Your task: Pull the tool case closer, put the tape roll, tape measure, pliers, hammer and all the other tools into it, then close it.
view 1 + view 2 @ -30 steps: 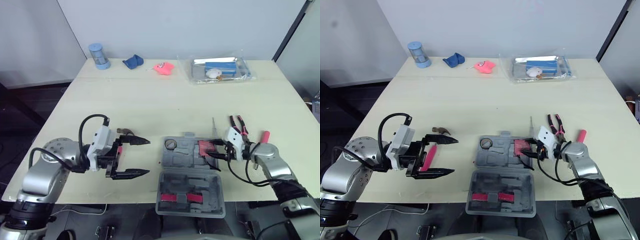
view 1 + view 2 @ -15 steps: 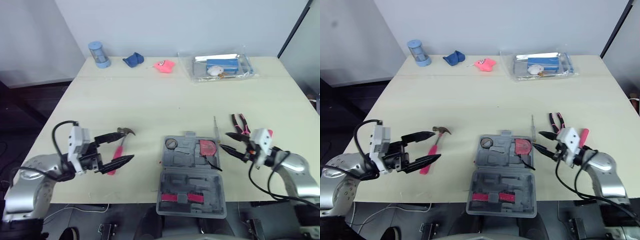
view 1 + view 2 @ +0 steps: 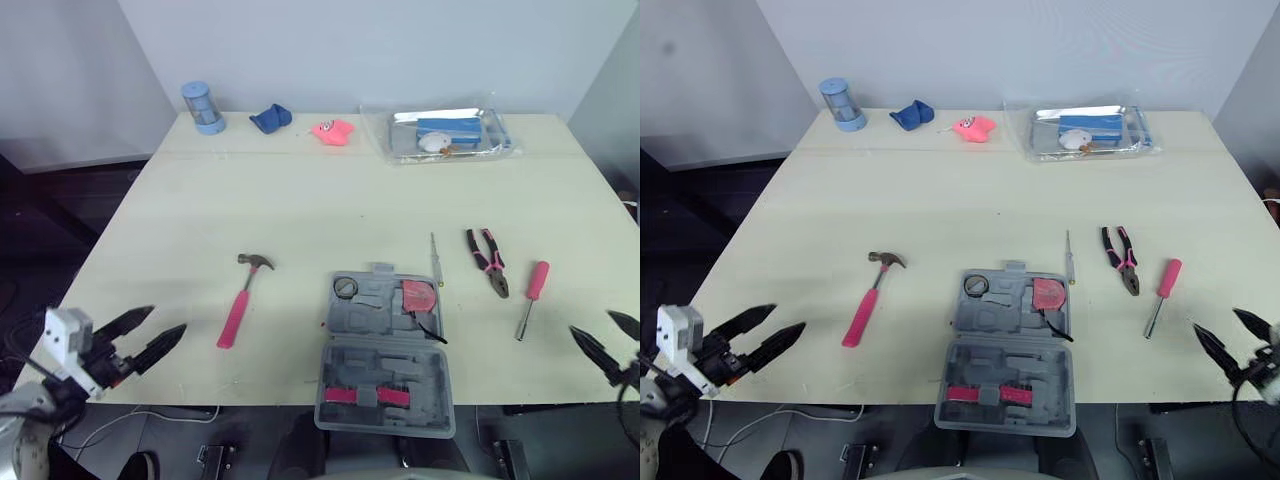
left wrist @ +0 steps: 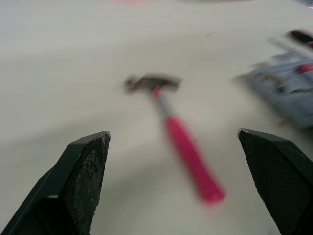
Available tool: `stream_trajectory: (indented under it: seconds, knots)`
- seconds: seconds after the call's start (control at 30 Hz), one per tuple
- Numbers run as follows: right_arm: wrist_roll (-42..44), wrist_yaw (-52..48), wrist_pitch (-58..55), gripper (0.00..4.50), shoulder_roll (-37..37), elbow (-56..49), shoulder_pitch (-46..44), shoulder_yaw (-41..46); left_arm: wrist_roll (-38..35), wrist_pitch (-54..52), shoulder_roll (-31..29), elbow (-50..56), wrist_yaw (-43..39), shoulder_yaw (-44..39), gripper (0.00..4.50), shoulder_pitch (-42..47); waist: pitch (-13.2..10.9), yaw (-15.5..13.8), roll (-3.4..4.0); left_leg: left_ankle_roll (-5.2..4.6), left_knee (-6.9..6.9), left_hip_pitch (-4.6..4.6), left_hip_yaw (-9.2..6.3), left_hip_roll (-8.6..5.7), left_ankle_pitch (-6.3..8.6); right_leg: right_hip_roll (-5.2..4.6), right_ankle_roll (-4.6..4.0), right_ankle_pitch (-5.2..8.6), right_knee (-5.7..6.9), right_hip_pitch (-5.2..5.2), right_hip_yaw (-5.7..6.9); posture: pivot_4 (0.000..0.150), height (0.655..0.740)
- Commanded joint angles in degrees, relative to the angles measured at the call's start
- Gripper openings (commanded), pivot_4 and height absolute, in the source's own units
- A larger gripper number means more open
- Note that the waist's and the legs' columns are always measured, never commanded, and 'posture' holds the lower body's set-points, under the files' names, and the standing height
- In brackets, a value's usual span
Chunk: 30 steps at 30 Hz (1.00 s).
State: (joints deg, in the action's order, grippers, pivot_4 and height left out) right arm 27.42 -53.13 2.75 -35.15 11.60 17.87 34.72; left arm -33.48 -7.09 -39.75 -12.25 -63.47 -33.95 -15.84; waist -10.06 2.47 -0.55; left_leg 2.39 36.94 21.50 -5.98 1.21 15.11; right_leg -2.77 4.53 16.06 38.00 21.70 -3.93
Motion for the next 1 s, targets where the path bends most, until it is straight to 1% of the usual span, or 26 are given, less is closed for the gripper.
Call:
stream_trajectory:
  seconds: [0.03,0.2,0.3,0.4,0.53,0.77,0.87,1.0]
  knots:
    - [2.38,0.17,1.64,4.40,0.55,2.71,1.26,3.84,0.60,3.45,-0.23,-4.39,0.58,-3.18,4.50,-0.21,0.01,0.02,-0.02,0.00,0.00,-0.01,0.00,0.01,0.00,0.00,0.00,0.00,0.01,0.00,0.00,0.150,0.7400]
    - [2.19,-0.51,3.69,4.40,0.72,8.64,3.03,5.30,0.81,5.99,-1.12,-10.58,-0.47,-4.10,4.50,0.90,0.03,-0.04,-0.01,0.00,-0.03,-0.02,0.02,0.01,0.00,0.00,-0.01,0.00,0.00,-0.01,-0.01,0.150,0.7400]
    - [1.91,-0.63,5.47,4.40,0.39,11.11,3.22,5.23,0.98,6.35,-1.45,-11.01,-0.43,-3.48,4.50,1.70,0.03,-0.06,-0.01,0.00,-0.05,-0.02,0.02,0.01,0.00,0.00,0.00,0.00,-0.01,-0.01,-0.01,0.150,0.7400]
    - [2.19,-0.62,6.24,4.40,0.27,10.77,3.03,4.68,1.25,6.70,-1.80,-12.02,-0.79,-2.96,4.50,2.92,0.04,-0.03,0.01,0.00,-0.05,-0.04,0.03,0.01,0.00,0.00,0.00,0.00,0.01,-0.01,-0.01,0.150,0.7400]
    - [3.26,0.31,4.88,4.40,0.52,5.81,1.85,3.51,1.84,6.56,-2.46,-11.23,-1.79,-1.39,4.50,5.16,0.05,0.12,0.03,0.00,-0.05,-0.06,0.03,0.01,0.00,0.00,0.00,0.00,0.02,-0.02,-0.02,0.150,0.7400]
    - [4.28,5.46,-3.91,4.40,0.66,-7.40,-2.22,-0.87,1.21,3.81,-2.59,-3.07,-2.73,3.15,4.50,9.56,0.06,-0.05,0.03,0.01,-0.06,-0.05,0.02,0.01,0.00,0.00,0.02,-0.01,0.03,-0.02,-0.02,0.150,0.7400]
    - [3.94,7.16,-7.52,4.40,0.28,-10.41,-4.58,-3.19,1.08,2.81,-2.66,0.75,-3.66,5.07,4.50,10.55,0.05,-0.09,0.04,0.01,-0.06,-0.02,-0.01,0.01,0.00,0.00,0.02,-0.01,0.02,-0.01,-0.01,0.150,0.7400]
    - [1.15,11.91,-13.33,4.40,0.03,-12.44,-9.60,-8.05,0.27,0.24,-3.11,7.25,-5.13,8.21,4.50,11.91,0.05,-0.08,0.04,0.01,-0.06,0.00,-0.01,0.01,0.00,0.00,0.01,-0.02,0.02,0.00,-0.01,0.150,0.7400]
